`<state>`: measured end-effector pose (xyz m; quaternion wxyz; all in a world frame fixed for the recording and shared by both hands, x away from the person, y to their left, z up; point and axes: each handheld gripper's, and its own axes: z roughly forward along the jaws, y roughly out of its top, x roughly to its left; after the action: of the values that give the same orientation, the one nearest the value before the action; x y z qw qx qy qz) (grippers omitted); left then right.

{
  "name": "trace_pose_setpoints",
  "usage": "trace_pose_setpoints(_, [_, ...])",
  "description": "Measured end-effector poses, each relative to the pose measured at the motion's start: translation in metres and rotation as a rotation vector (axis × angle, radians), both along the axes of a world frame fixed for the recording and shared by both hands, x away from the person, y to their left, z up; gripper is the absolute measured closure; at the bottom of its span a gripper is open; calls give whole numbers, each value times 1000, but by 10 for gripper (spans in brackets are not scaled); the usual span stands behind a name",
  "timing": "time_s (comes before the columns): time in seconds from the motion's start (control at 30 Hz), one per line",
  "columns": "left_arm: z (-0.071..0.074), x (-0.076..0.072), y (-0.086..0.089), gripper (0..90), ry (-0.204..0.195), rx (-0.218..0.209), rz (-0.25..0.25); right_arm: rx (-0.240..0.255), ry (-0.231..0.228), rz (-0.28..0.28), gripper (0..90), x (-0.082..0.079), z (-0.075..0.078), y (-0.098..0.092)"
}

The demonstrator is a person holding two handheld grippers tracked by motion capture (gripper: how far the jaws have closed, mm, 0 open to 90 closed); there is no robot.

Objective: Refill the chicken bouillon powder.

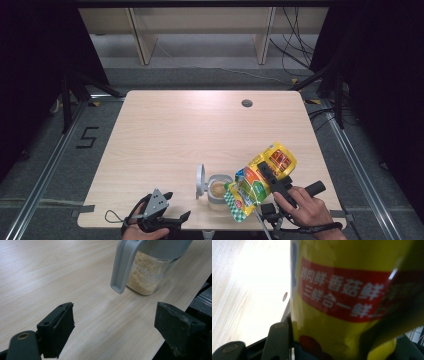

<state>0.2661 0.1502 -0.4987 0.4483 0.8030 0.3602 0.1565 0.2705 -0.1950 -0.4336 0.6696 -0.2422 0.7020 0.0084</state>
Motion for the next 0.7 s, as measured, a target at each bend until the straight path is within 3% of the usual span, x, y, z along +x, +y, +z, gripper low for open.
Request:
trace_pose_setpoints(0.1, [0,0,0,154,1,1,0,14,-15,-3,508,-1,0,0])
trace_pose_setpoints(0.17, [0,0,0,154,0,-1,0,1,12,-22,508,-1,-1,0])
trace_pose_setpoints(0.23, [0,0,0,154,1,0,0,-2,-1,1,509,0,-1,1])
trace_pose_setpoints(0.27, [0,0,0,154,0,-1,-1,-53,-18,-13,509,-1,3,1])
trace_pose_setpoints(0.3, [0,0,0,154,0,-1,-1,-53,-18,-13,509,-1,3,1])
trace_pose_setpoints(0.33, [0,0,0,154,-1,-1,0,14,14,-24,509,-1,-2,0])
trace_pose_setpoints(0.37, [0,0,0,154,0,0,0,26,8,-11,509,0,-2,-1])
trace_pose_setpoints(0.43, [0,0,0,154,1,0,0,16,14,-28,509,-2,-1,0])
trace_pose_setpoints(0.57, [0,0,0,154,1,0,0,1,-20,9,515,-1,1,0])
trace_pose_setpoints(0.7, [0,0,0,154,0,0,0,1,-2,0,516,0,0,0])
